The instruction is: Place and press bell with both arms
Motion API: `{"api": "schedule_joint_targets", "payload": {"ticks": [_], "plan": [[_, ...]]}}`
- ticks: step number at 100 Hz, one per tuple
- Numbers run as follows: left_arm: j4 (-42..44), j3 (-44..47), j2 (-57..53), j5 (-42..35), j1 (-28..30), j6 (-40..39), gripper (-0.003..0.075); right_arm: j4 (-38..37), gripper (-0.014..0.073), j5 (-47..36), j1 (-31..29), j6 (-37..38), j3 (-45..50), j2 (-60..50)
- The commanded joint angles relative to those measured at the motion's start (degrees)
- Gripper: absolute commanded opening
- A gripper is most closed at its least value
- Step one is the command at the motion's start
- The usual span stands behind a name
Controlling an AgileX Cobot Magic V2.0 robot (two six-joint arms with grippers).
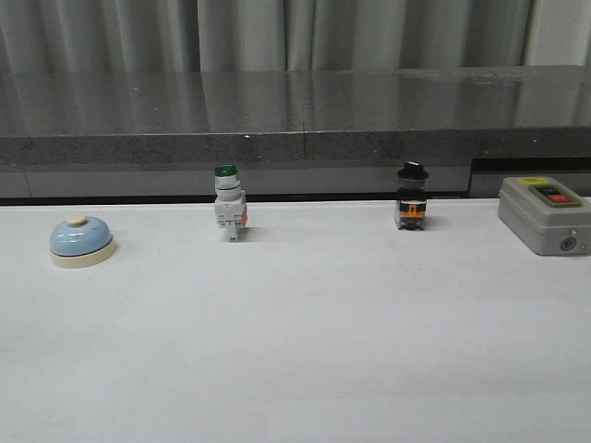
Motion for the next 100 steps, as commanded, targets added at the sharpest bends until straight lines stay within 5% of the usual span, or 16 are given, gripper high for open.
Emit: {"api": "schedule_joint_targets", "payload": {"ticks": [1, 68, 100], "plan": [[-0.34, 2.41, -1.42, -4.27, 0.08, -0.49, -0.0020, -0.18, -0.0069, -4.73, -0.32, -0.07, -0.81, -1.10], [-0.34, -0.67, -1.29, -6.49, 0.08, -0.49, -0.0020, -0.18, -0.0069, -4.73, -0.32, -0.07, -0.81, -1.10], [-0.34, -18.24, 10.25, 7.29, 0.08, -0.49, -0.0020, -0.18, -0.0069, -4.73, -0.32, -0.07, -0.81, -1.10]]}}
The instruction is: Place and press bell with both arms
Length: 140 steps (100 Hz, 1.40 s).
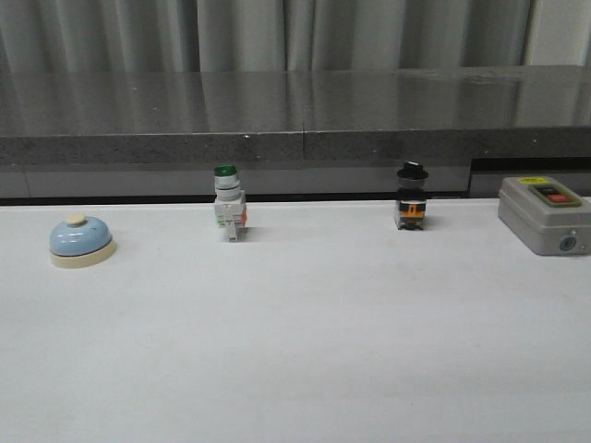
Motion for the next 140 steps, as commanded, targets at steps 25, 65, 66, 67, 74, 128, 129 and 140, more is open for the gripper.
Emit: {"api": "schedule_joint_targets", "payload": {"ticks": [25, 65, 66, 67, 74, 128, 129, 140], "plan": [[-0.34, -22.74, 22.17, 16.97, 0.08, -0.49, -0.0020, -0.18, -0.0069, -4.73, -0.32, -0.07, -0.81, -1.10], [-0.42, -32.71, 41.17, 21.81, 0.08, -0.49, -0.0020, -0.18, -0.0069, -4.73, -0.32, -0.07, -0.81, -1.10], [-0.42, -32.71, 41.48, 21.81, 0.08, -0.49, -0.0020, -0.18, -0.0069, -4.73, -0.32, -0.07, -0.81, -1.10], [-0.42, -32.71, 41.63, 21.81, 0.08, -0.49, -0.0020, -0.18, -0.0069, -4.73, -0.32, -0.07, -0.81, -1.10], [-0.42, -32.71, 42.94, 21.81, 0.08, -0.49, -0.0020, -0.18, -0.0069, -4.73, -0.32, -0.07, -0.81, -1.10], [-0.13, -32.71, 45.09, 21.58, 0.08, 0.03, 0.0674, -0.18, -0.0069, -4.73, -0.32, -0.07, -0.81, -1.10], [-0.13, -32.71, 45.09, 21.58, 0.08, 0.03, 0.0682, -0.18, -0.0069, -4.73, -0.32, -0.07, -0.81, -1.10], [-0.13, -32.71, 45.09, 21.58, 0.08, 0.03, 0.0692, -0.18, -0.0069, -4.73, -0.32, -0.07, -0.81, -1.10]]}}
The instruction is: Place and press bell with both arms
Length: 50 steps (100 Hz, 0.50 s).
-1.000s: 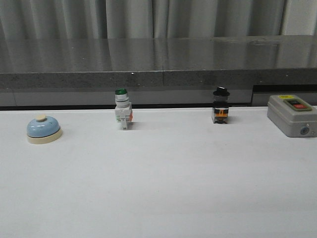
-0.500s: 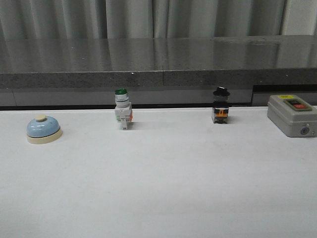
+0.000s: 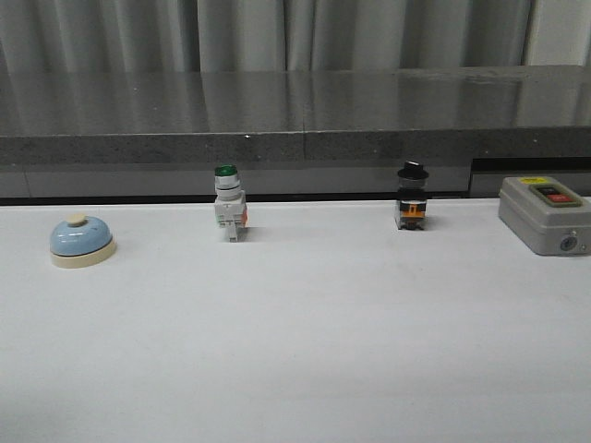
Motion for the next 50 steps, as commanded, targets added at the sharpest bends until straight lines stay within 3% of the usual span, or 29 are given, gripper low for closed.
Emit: {"api": "schedule_joint_targets", "payload": {"ticks": [1, 32, 50], "plan": [[-0.13, -2.07, -0.24, -3.44, 0.08, 0.03, 0.0689, -0.18, -0.0069, -4.73, -0.32, -0.07, -0.81, -1.10], [-3.65, -2.41, -0.21, -12.50, 0.08, 0.03, 0.0604, -0.18, -0.0069, -4.73, -0.32, -0.07, -0.81, -1.10], [-5.28, -6.75, 4.43, -12.41, 0.08, 0.13, 0.0563, -0.18, -0.0069, -4.73, -0.32, -0.07, -0.81, -1.10]]}}
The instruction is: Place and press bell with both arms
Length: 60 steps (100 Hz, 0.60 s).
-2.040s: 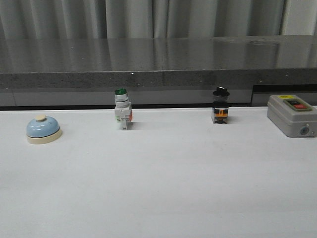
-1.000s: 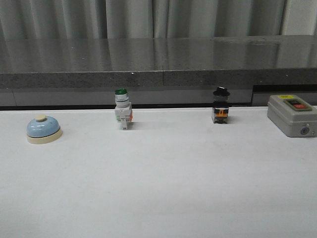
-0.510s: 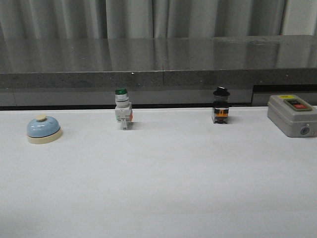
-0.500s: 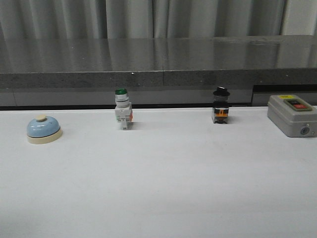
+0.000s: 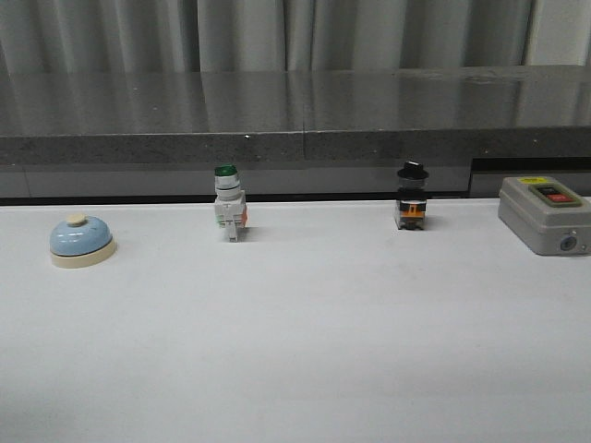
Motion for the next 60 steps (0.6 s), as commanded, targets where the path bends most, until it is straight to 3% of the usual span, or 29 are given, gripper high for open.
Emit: {"api": "schedule_joint_targets", "payload": {"ticks": [1, 60], "plan": [[-1.07, -4.20, 2.22, -4.13, 0.08, 0.13, 0.0563, -0.18, -0.0069, -4.73, -0.32, -0.07, -0.81, -1.10], [-0.56, -29.57, 36.70, 6.66, -4.16, 4.11, 0.0568, -0.18, -0.0069, -4.73, -0.32, -0.07, -0.81, -1.10]]}}
